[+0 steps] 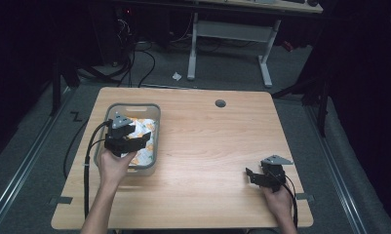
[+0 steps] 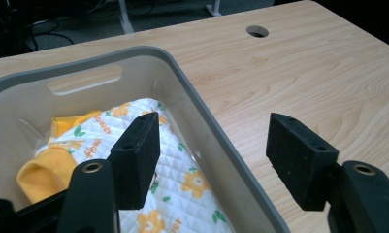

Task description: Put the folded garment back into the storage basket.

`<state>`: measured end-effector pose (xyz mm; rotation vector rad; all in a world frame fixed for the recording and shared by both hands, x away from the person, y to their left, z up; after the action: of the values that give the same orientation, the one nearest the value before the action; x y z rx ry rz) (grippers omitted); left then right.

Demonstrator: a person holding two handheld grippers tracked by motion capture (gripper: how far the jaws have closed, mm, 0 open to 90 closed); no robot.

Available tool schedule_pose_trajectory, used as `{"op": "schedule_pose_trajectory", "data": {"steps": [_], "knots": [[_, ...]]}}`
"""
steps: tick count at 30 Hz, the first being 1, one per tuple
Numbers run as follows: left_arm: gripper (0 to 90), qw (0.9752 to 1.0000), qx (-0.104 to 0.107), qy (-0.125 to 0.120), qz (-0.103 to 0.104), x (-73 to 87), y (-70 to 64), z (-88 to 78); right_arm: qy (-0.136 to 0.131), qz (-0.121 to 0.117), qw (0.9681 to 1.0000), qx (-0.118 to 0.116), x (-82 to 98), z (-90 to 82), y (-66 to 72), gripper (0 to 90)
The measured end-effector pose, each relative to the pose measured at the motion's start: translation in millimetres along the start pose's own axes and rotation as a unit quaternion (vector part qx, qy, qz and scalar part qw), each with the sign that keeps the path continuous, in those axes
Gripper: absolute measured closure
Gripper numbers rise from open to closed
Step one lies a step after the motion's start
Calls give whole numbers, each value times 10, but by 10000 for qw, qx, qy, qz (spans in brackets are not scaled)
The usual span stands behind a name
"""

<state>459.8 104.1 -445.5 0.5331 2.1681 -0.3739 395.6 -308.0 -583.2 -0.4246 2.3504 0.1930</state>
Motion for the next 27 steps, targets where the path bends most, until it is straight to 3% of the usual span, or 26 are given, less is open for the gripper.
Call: {"op": "schedule_pose_trajectory", "data": {"steps": [27], "knots": [[361,9990,391,-129,201,30,-443,-15,0,-2,10000,0,0,0,0,278]]}}
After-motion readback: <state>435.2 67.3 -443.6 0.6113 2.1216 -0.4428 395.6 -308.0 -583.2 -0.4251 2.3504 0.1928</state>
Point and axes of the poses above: each handheld gripper's, and its own axes: z roughly forward along the jaws, x roughly out of its underside, y roughly to its left, the point moved 9 cm from there along z, roughly forward along the jaws, and after that the axes turned 2 degrees about -x, right-handed, at the moved point
